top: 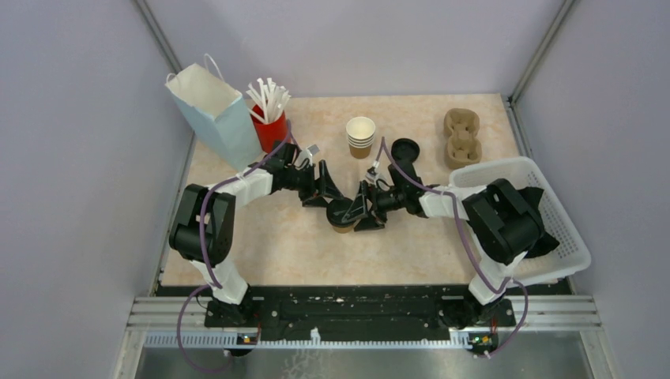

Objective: Pack the takeout coffee

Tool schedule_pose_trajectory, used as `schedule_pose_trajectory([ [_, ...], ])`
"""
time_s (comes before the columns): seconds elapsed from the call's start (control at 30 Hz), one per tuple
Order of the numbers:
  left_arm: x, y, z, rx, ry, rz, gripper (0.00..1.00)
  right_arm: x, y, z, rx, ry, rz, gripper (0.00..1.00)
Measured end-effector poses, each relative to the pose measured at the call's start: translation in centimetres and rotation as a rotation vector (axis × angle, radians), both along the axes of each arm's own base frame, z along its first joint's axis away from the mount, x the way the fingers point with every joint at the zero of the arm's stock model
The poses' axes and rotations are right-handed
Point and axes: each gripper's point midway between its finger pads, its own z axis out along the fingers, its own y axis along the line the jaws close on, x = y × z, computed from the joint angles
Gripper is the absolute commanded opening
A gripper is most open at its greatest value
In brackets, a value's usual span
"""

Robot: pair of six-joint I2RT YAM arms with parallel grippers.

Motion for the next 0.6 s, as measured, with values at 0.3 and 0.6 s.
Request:
schedule_pose_trajectory([
  [0.3, -0.1, 0.0, -0.1, 0.001, 0.003, 0.000, 0.77, 0.0, -0.1, -0.7, 0.002, -0.031, 0.018, 0.72],
  [0.6, -0.5, 0.3, -0.3, -0.010, 0.002, 0.004, 0.77, -0.3, -0.4, -1.3, 0.030, -0.066, 0.014, 0.72],
])
